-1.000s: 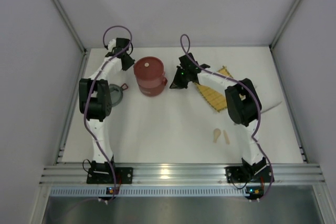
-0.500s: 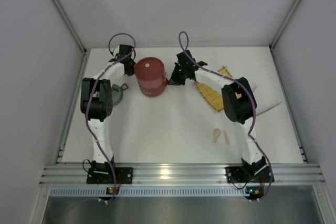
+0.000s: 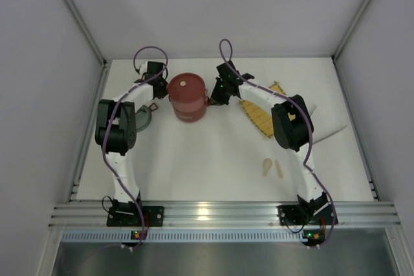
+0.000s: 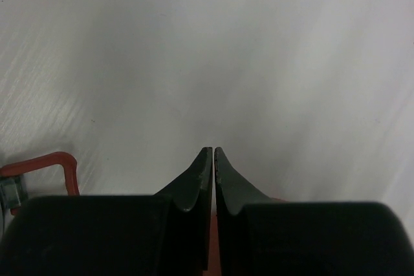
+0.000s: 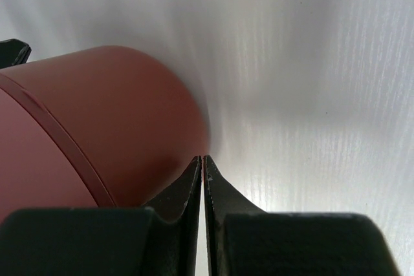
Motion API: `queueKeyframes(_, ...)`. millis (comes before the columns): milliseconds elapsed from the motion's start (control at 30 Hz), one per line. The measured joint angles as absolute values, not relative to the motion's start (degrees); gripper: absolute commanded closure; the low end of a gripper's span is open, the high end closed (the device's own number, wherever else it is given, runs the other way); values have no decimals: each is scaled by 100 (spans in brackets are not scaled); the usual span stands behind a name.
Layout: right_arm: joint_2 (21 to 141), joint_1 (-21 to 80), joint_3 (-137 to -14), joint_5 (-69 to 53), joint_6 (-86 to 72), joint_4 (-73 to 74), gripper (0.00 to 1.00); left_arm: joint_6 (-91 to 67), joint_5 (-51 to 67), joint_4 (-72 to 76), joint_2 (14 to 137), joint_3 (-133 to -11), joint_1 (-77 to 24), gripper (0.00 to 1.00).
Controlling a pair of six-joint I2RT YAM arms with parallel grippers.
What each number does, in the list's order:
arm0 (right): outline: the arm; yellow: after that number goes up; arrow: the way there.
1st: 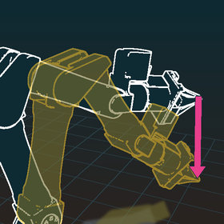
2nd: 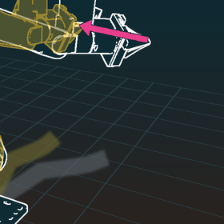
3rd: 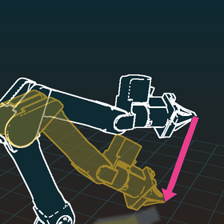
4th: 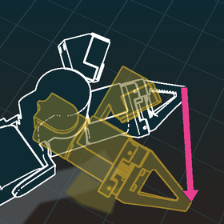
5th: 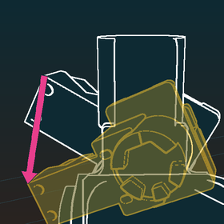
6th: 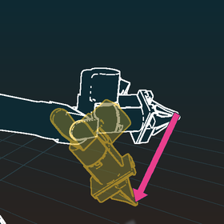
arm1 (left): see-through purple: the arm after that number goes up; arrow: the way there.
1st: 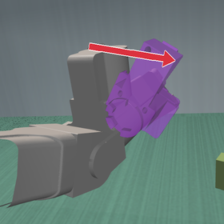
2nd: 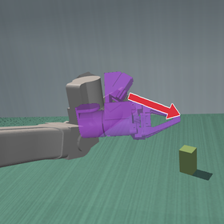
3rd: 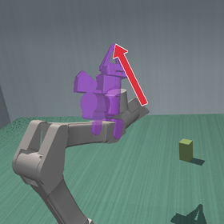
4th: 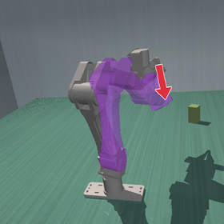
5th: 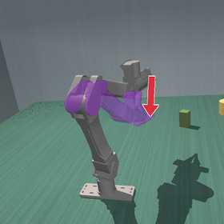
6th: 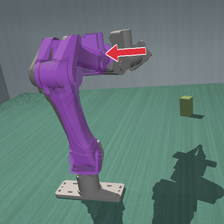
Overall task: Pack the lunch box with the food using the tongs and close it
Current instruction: Adjust the packing box at the center of the board.
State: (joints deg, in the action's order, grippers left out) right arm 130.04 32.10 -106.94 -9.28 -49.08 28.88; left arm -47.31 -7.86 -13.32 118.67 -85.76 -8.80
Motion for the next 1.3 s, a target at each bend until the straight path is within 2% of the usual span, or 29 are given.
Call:
queueKeyframes(300, 13141, 3203, -10978, -768, -4834, 3286, 97, -4825, -1013, -1286, 11747, -8409, -1017, 96)
queueKeyframes(833, 13358, 3227, -11321, -661, -4934, 3395, 97, -4952, -1107, -1079, 11448, -7789, -1546, 95)
queueKeyframes(1300, 12381, 3030, -10272, 202, -4886, 3417, 91, -5144, -1299, -1214, 11196, -7505, -1741, 91)
